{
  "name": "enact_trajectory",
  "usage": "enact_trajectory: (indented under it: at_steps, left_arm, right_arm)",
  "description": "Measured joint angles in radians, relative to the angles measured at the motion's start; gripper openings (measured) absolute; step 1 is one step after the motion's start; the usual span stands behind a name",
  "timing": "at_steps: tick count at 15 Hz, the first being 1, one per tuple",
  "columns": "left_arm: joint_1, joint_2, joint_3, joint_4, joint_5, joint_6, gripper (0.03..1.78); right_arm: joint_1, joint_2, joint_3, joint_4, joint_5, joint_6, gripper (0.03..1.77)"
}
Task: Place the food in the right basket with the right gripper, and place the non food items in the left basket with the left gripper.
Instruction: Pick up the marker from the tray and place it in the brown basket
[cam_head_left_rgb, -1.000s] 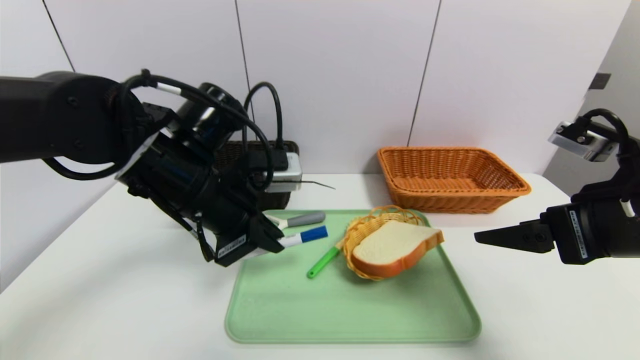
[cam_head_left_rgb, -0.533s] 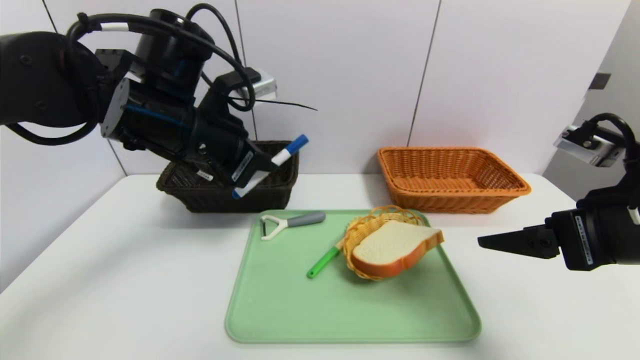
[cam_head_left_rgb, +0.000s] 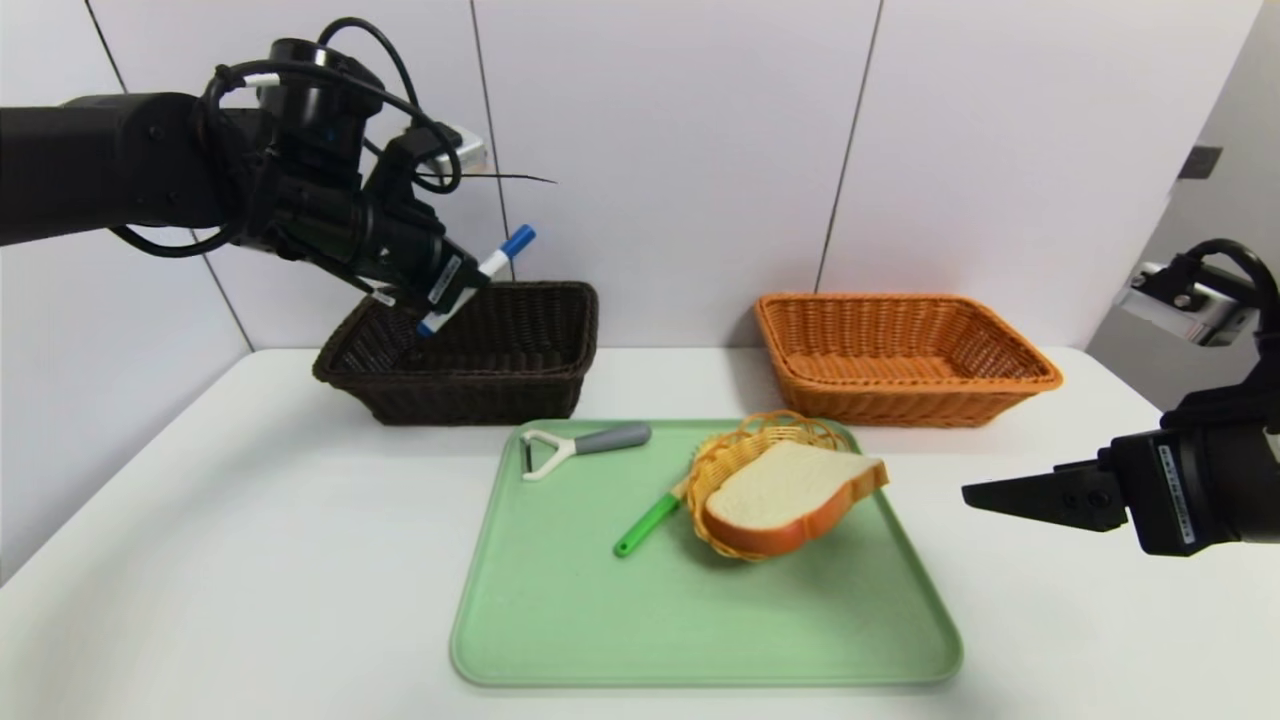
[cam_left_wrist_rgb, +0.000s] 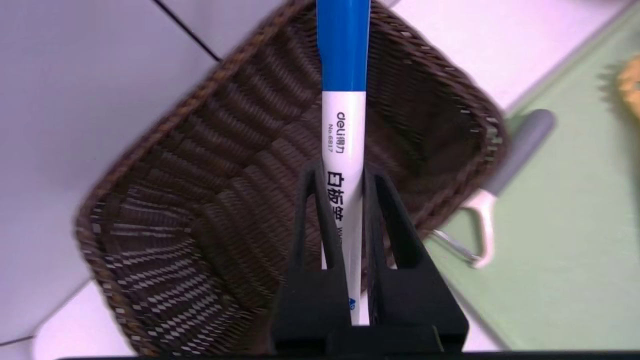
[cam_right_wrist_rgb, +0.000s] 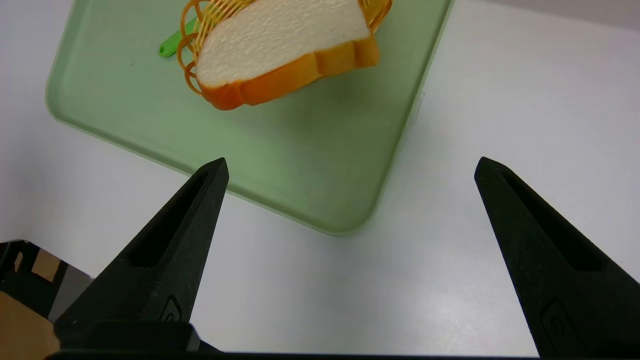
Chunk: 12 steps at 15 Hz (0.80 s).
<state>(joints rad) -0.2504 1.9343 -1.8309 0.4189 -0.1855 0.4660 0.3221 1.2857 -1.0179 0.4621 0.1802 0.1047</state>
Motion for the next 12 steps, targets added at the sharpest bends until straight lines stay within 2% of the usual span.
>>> enact_trajectory:
  at_steps: [3, 5, 9, 12]
  left_arm:
    - [0.050, 0.054, -0.064, 0.007, 0.001, 0.134, 0.15]
    - [0.068, 0.081, -0.071, 0.005, 0.029, 0.209, 0.15]
    - [0.100, 0.138, -0.074, 0.003, 0.063, 0.304, 0.15]
    - [0.112, 0.166, -0.072, 0.008, 0.066, 0.321, 0.15]
  right_arm:
    - [-0.002, -0.003, 0.019, -0.023, -0.002, -0.001, 1.70]
    - [-0.005, -0.004, 0.046, -0.087, -0.002, 0.000, 1.70]
    - [-0.004, -0.010, 0.064, -0.105, -0.002, 0.000, 1.70]
    - [-0.004, -0.012, 0.066, -0.105, -0.001, 0.000, 1.70]
